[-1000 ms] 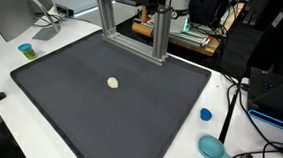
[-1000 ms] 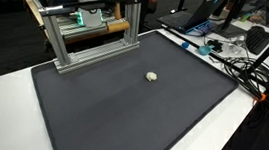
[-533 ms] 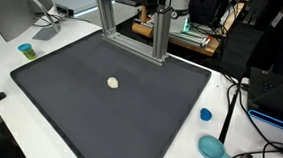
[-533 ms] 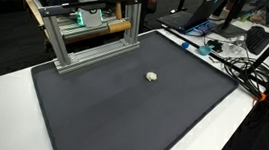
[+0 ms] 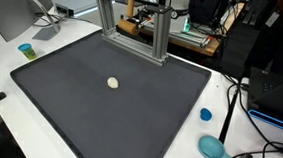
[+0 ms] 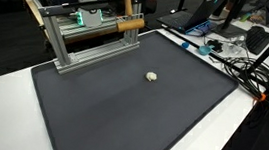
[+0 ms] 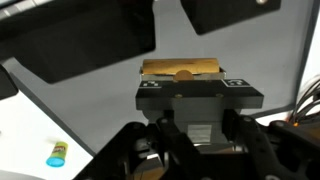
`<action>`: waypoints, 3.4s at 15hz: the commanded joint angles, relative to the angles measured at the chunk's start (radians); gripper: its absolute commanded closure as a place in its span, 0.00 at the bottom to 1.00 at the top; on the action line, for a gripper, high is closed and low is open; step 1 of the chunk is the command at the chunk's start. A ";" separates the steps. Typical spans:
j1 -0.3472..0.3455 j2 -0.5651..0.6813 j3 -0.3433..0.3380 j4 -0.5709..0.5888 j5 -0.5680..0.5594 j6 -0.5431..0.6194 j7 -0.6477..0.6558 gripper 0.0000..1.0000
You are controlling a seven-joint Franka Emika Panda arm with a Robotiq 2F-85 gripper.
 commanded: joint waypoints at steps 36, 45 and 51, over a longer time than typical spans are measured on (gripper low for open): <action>0.092 0.711 0.040 0.408 -0.061 0.228 -0.126 0.53; 0.096 0.711 0.040 0.414 -0.060 0.223 -0.127 0.78; 0.079 0.739 -0.014 0.400 -0.066 0.158 -0.118 0.78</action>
